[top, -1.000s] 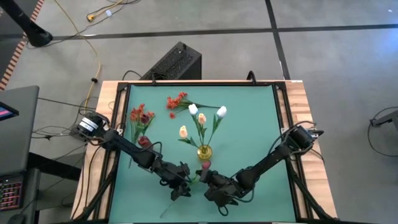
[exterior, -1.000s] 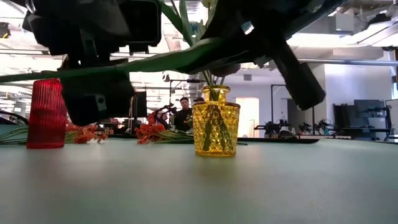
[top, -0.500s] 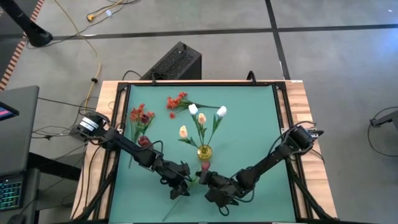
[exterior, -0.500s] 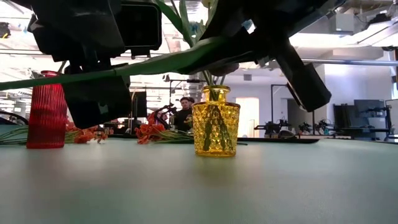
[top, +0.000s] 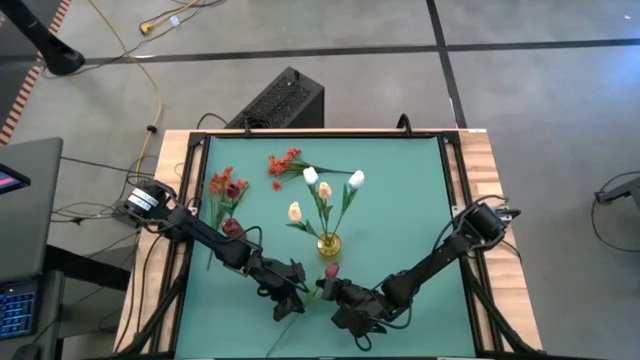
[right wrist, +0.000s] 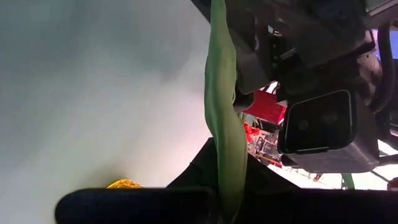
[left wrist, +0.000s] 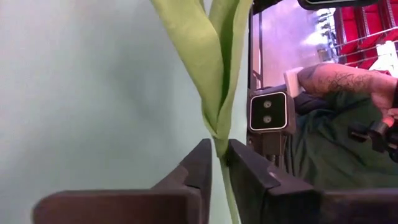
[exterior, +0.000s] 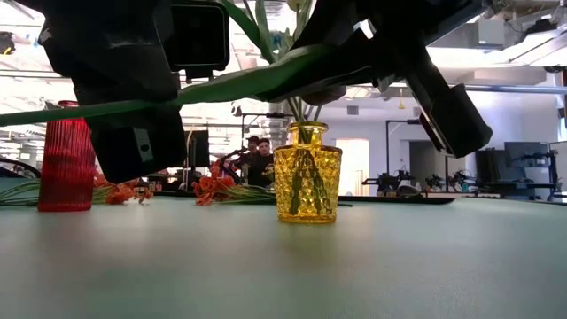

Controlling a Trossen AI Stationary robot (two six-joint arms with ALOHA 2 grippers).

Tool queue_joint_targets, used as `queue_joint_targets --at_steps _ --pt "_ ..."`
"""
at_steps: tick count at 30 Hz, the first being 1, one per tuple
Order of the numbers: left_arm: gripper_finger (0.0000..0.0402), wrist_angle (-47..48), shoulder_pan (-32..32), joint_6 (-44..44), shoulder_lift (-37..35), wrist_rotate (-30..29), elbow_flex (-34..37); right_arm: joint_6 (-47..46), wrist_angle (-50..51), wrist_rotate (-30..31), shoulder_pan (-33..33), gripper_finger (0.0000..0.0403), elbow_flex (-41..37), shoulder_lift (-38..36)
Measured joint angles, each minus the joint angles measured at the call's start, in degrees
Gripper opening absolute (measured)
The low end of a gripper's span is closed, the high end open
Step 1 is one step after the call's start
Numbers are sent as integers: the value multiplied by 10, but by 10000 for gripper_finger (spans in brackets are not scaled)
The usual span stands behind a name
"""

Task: Sort flowers into vase by color
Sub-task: Put the red flower into the red vase

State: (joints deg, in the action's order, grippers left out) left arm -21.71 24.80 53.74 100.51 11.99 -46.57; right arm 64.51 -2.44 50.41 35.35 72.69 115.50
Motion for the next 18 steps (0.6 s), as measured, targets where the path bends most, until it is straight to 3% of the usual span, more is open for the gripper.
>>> queue_joint_targets --at_steps 5,18 --pt "5 0 0 0 0 2 0 -38 -2 1 0 36 0 0" --pt "2 0 0 -4 0 3 0 -72 -4 13 4 89 0 0"
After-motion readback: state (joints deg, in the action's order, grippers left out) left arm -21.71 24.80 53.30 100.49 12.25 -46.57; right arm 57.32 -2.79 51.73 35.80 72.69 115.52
